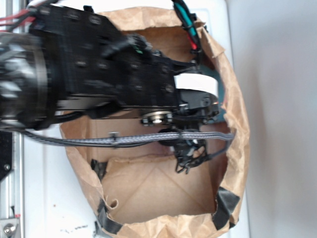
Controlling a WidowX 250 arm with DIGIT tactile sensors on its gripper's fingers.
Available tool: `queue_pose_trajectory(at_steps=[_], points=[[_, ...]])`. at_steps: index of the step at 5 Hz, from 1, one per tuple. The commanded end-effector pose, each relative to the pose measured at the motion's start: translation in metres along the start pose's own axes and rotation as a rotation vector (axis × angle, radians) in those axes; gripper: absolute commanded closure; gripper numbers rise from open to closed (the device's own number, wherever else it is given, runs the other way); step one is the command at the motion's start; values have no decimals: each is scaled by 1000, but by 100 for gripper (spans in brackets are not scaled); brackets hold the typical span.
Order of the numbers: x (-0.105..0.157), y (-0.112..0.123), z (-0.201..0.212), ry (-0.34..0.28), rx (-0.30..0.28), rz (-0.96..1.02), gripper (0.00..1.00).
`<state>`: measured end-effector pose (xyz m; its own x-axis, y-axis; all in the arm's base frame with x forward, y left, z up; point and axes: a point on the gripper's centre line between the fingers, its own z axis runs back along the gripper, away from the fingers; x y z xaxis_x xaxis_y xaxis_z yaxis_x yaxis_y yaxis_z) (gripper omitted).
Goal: Grab the blue cloth.
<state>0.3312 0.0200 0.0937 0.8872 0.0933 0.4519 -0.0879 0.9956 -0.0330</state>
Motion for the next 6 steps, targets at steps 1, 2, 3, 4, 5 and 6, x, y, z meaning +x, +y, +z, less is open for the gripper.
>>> queue_pose_trajectory(at_steps=[1,2,3,4,5,6], points=[[27,13,-11,-62,37,12,0],[28,15,-12,-59,56,9,0],[30,16,-13,-56,69,14,0],[30,19,-17,-64,78,16,0],[28,25,-16,-51,68,7,0],[29,39,-14,-4,55,-4,0]])
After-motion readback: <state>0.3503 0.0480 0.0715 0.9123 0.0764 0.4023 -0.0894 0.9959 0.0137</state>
